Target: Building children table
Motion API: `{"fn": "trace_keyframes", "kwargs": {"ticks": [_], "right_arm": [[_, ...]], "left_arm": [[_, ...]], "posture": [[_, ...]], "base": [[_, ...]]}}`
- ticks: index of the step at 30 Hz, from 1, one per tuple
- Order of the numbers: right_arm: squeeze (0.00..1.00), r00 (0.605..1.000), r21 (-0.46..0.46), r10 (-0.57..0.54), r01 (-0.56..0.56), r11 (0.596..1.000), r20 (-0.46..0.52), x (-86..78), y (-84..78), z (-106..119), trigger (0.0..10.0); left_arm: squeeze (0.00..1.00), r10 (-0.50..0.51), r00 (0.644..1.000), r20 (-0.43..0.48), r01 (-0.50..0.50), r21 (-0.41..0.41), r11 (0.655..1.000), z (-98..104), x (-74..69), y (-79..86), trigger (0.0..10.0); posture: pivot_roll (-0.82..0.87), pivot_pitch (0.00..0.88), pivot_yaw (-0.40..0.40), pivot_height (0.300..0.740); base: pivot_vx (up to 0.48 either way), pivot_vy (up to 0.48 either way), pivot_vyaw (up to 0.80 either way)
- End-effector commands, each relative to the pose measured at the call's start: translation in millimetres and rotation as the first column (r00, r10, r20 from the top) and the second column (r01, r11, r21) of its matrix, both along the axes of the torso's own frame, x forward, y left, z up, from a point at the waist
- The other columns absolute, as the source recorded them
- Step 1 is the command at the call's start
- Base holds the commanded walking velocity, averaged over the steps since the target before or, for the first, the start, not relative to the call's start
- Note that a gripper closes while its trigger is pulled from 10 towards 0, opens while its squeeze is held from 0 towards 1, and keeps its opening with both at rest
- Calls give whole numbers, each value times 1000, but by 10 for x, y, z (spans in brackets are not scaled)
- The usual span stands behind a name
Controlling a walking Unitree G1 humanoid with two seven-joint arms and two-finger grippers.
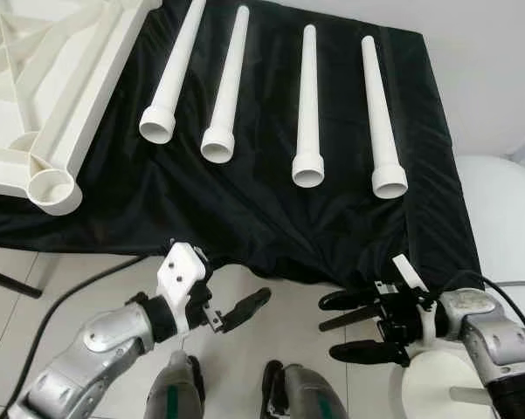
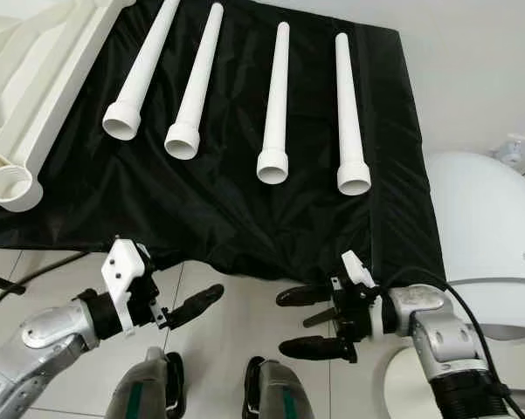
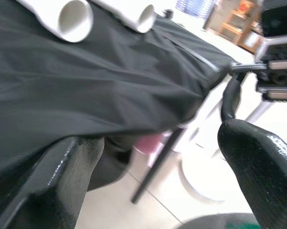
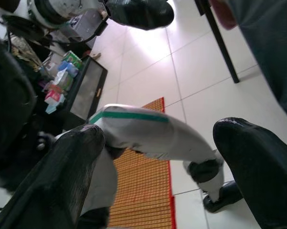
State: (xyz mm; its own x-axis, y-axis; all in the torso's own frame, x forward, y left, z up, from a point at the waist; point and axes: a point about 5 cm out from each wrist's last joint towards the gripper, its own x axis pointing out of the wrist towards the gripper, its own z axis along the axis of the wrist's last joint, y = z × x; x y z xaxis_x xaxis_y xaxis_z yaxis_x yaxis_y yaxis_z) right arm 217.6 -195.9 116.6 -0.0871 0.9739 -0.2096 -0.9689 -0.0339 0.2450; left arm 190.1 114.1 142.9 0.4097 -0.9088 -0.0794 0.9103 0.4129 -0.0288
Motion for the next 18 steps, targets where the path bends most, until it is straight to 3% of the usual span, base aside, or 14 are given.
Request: {"fn": "trace_keyframes", "kwargs": {"ticks": [1,8,11,17,18], "right_arm": [[0,998,-32,36,-37,999,-45,-96,-20,-75,10000],[0,996,-44,51,-55,997,-77,-142,-13,-104,10000],[0,992,-12,66,-67,998,-108,-138,29,-7,10000],[0,991,-11,80,-82,997,-111,-144,17,43,10000],[0,990,-10,84,-85,996,-114,-141,11,66,10000]], "left_arm": [[0,-378,923,-76,379,-1,925,-49,-279,-34,10000],[0,-349,931,-110,355,40,934,-106,-306,6,10000],[0,-345,924,-166,354,29,935,-23,-325,54,10000],[0,-354,920,-170,364,30,931,44,-361,98,10000],[0,-354,916,-189,361,1,933,77,-377,110,10000]], "posture": [[58,196,-95,740],[64,208,-101,740],[70,215,-103,740],[70,216,-105,740],[72,215,-108,740]], "base": [[0,0,0],[0,0,0],[0,0,0],[0,0,0],[0,0,0]]}}
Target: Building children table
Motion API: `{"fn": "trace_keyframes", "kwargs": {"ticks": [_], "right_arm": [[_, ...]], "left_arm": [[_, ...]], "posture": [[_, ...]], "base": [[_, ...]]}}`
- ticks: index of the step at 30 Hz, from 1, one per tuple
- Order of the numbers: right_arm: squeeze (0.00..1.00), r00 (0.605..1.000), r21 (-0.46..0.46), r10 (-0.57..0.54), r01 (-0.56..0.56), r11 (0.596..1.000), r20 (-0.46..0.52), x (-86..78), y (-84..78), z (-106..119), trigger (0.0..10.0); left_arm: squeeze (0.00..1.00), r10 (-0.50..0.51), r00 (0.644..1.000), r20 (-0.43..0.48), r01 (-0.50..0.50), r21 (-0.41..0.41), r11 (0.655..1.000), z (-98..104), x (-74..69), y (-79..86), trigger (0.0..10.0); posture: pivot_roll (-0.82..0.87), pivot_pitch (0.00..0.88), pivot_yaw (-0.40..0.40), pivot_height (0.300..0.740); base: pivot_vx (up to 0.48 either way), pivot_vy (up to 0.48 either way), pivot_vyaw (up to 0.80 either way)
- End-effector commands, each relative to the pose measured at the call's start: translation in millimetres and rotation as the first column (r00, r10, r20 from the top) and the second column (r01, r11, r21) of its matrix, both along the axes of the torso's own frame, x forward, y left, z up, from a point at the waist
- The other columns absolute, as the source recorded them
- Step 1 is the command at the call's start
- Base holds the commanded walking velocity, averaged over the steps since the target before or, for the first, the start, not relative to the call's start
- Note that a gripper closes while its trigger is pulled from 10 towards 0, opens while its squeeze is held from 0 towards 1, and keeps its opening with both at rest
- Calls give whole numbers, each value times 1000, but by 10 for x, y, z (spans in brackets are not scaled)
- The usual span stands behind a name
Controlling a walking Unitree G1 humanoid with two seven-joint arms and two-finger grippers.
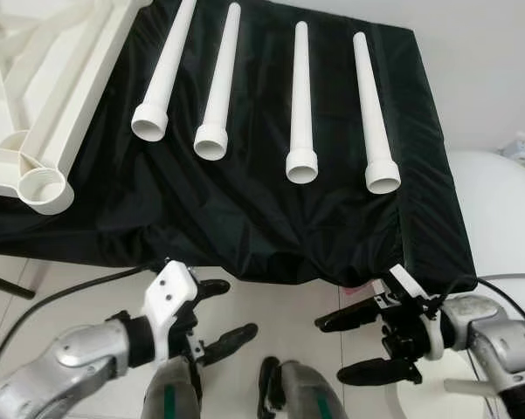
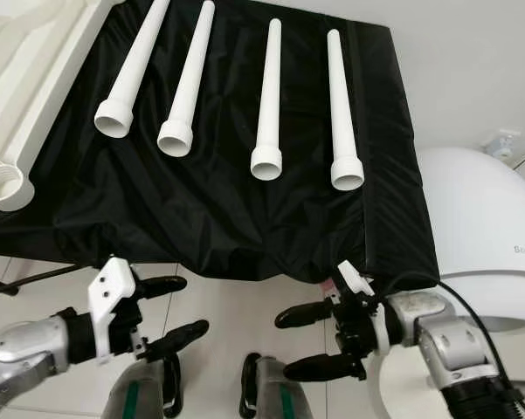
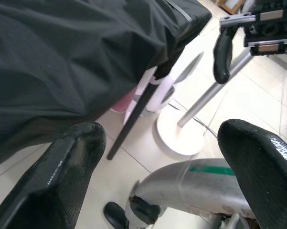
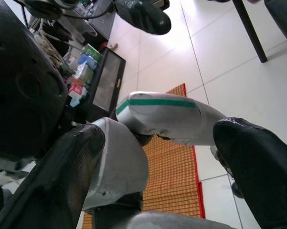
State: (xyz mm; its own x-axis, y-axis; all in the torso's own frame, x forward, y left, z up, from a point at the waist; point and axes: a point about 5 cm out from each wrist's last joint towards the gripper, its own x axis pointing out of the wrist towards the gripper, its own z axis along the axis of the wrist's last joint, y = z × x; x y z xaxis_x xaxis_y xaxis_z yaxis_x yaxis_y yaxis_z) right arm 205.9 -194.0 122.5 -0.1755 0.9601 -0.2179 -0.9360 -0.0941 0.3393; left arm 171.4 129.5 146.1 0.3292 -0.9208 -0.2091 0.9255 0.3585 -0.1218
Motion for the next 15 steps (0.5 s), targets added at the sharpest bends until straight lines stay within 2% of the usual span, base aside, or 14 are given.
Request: {"fn": "trace_keyframes", "kwargs": {"ticks": [1,2,4,7,9,10,12,13,14,15], "right_arm": [[0,1000,9,20,-20,1000,-16,-18,-8,33,10000],[0,1000,9,20,-20,1000,-16,-18,-8,33,10000],[0,1000,44,14,-14,999,-4,43,18,109,10000],[0,1000,58,6,-7,998,4,73,30,136,10000],[0,995,109,-77,70,992,59,235,81,215,10000],[0,995,109,-77,70,992,59,235,81,215,10000],[0,973,180,-196,173,968,123,434,138,325,10000],[0,973,180,-196,173,968,123,434,138,325,10000],[0,956,221,-255,220,950,145,535,167,387,10000],[0,922,280,-342,285,917,180,679,205,474,10000]], "left_arm": [[0,-296,954,-50,291,-89,953,82,-198,-26,10000],[0,-296,954,-50,291,-89,953,82,-198,-26,10000],[0,-225,974,7,222,-172,960,249,-67,-12,10000],[0,-194,980,32,196,-203,959,321,-14,-13,10000],[0,-77,992,97,101,-272,957,458,181,-18,10000],[0,-77,992,97,101,-272,957,458,181,-18,10000],[0,45,989,140,0,-308,951,531,382,-12,10000],[0,45,989,140,0,-308,951,531,382,-12,10000],[0,110,982,154,-56,-319,946,553,499,-9,10000],[0,196,962,190,-124,-336,934,604,668,-15,10000]], "posture": [[69,221,-109,740],[69,221,-109,740],[75,219,-124,740],[76,215,-125,740],[71,184,-128,740],[71,184,-128,740],[71,166,-122,740],[71,166,-122,740],[70,147,-113,740],[71,132,-101,740]], "base": [[0,0,0],[0,0,0],[0,0,0],[0,0,0],[0,0,0],[0,0,0],[0,0,0],[0,0,0],[0,0,0],[0,0,0]]}}
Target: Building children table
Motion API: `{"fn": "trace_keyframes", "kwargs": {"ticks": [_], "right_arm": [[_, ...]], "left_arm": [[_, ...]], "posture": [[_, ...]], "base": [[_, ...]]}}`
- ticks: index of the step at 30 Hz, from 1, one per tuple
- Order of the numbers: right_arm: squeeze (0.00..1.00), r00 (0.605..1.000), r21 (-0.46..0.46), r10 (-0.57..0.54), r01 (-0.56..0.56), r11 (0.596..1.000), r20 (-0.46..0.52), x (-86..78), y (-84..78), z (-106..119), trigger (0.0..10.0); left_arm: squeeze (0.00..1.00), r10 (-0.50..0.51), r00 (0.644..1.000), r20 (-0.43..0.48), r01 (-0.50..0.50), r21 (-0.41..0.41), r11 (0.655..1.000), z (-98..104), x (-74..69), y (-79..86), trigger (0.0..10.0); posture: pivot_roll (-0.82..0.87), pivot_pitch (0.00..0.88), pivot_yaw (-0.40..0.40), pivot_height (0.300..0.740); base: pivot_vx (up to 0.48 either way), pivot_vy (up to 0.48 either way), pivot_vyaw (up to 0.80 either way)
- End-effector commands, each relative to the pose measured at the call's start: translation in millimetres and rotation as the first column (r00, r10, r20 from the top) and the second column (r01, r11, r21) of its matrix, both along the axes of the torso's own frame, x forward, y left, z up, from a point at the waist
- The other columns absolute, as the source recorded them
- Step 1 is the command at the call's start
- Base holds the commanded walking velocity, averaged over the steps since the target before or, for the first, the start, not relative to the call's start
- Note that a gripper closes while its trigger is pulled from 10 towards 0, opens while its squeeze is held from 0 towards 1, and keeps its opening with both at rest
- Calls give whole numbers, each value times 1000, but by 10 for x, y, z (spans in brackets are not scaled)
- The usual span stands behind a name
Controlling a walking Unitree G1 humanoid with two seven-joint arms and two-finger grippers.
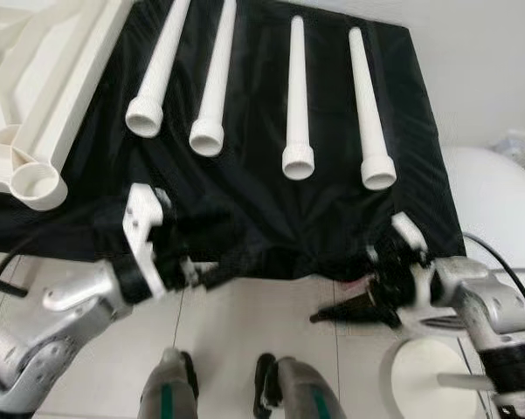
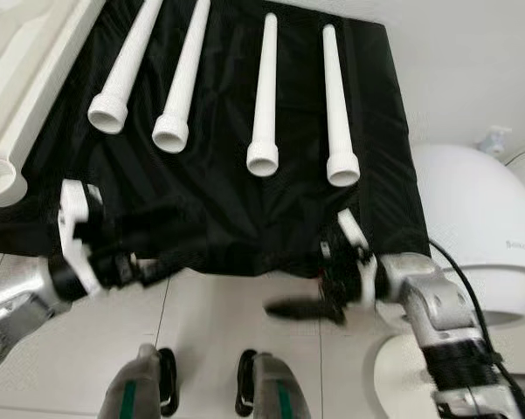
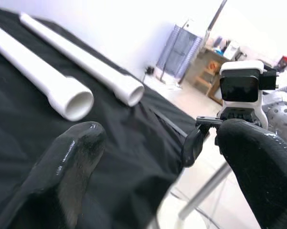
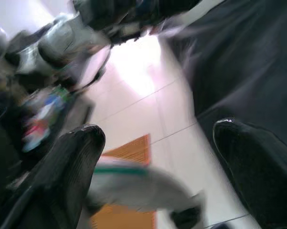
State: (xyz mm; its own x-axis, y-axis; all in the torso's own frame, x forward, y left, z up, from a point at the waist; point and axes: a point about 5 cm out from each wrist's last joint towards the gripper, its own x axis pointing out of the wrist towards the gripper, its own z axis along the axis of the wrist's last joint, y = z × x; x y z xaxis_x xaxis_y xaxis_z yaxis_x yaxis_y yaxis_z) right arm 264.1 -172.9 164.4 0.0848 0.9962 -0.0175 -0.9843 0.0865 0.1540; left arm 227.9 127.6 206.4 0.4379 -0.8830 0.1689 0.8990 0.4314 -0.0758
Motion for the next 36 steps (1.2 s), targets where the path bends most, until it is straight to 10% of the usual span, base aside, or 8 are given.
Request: {"fn": "trace_keyframes", "kwargs": {"ticks": [1,11,17,19,36], "right_arm": [[0,988,84,-141,136,987,59,189,20,114,10000],[0,912,264,-390,347,900,128,508,206,318,10000],[0,796,345,-601,545,765,74,732,305,427,10000],[0,701,373,-711,645,667,58,844,261,485,10000],[0,420,382,-908,841,383,-15,905,156,375,10000]], "left_arm": [[0,109,993,45,-108,-14,994,43,209,-4,10000],[0,266,964,30,-263,-74,962,169,644,-34,10000],[0,506,860,-64,-510,-108,853,202,1090,113,10000],[0,588,803,-98,-594,-52,803,140,1254,150,10000],[0,696,706,-130,-690,92,718,-125,1330,153,10000]], "posture": [[71,132,-101,740],[74,62,-52,740],[71,35,-26,740],[68,32,-10,740],[78,91,-7,740]], "base": [[0,0,0],[0,0,0],[0,0,0],[0,0,0],[0,0,0]]}}
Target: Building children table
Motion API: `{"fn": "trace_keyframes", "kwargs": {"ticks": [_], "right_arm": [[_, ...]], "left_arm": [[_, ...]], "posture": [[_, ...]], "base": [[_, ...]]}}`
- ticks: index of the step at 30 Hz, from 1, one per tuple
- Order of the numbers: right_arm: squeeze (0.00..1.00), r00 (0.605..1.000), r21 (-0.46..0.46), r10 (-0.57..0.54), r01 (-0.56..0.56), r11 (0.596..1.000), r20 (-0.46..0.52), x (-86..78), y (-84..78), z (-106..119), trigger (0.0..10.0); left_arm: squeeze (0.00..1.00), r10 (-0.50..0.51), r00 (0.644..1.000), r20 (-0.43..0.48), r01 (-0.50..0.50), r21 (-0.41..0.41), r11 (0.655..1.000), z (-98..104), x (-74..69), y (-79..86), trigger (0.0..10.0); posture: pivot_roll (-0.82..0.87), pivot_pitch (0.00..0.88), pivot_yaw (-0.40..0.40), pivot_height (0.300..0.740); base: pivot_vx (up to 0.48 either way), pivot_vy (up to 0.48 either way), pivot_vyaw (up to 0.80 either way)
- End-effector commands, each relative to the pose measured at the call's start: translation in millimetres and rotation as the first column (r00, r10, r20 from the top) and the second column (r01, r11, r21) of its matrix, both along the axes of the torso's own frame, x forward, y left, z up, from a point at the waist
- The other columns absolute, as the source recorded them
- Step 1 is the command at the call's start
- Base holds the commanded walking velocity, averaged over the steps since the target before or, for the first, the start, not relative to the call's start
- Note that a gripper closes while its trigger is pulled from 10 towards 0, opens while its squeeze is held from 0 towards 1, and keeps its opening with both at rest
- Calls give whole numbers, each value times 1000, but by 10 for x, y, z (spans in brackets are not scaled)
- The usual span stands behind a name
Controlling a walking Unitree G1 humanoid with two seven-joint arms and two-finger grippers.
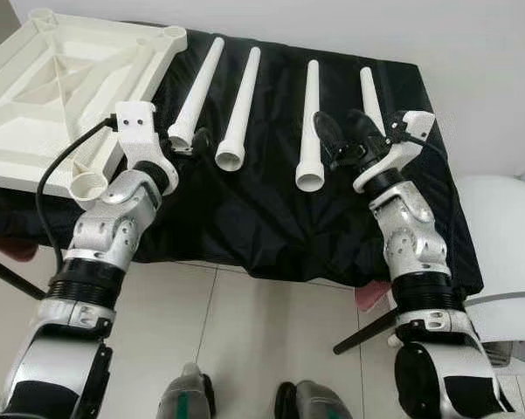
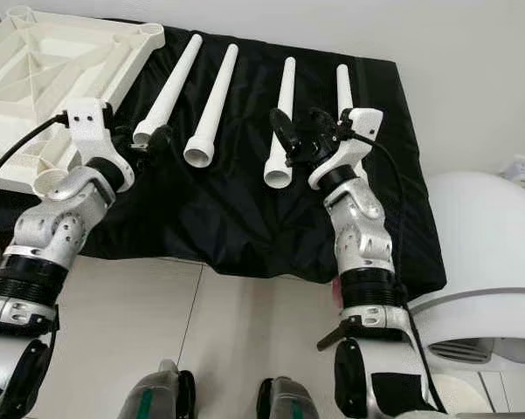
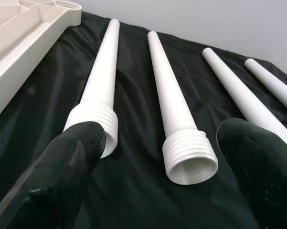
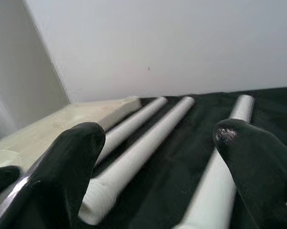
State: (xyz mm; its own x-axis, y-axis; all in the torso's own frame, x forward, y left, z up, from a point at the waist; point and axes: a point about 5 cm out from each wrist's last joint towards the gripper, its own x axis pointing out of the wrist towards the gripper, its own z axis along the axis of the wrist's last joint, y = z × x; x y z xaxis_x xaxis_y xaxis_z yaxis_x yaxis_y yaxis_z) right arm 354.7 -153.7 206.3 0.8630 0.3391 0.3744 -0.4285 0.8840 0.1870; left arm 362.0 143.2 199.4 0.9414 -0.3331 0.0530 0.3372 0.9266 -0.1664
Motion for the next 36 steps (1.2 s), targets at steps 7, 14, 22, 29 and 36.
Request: {"fn": "trace_keyframes", "kwargs": {"ticks": [7,14,22,29,36], "right_arm": [[0,987,-132,-157,154,979,-17,-65,-198,-70,10000],[0,971,-182,-238,232,955,-10,-125,-270,-123,10000],[0,921,-229,-388,378,897,-1,-102,-354,-97,10000],[0,888,-245,-459,442,863,-16,-71,-530,-80,10000],[0,851,-260,-526,505,823,-11,-1,-683,38,10000]], "left_arm": [[0,34,999,15,-34,3,999,-65,-40,-98,10000],[0,90,996,5,-90,-43,995,-73,-57,-83,10000],[0,182,978,98,-187,40,982,60,-109,-15,10000],[0,166,981,103,-173,70,982,42,-148,-69,10000],[0,101,988,113,-118,154,981,29,-206,-159,10000]], "posture": [[55,149,-18,740],[49,132,-22,740],[23,63,-5,740],[15,58,10,740],[10,99,11,740]], "base": [[0,0,0],[0,0,0],[0,0,0],[0,0,0],[0,0,0]]}}
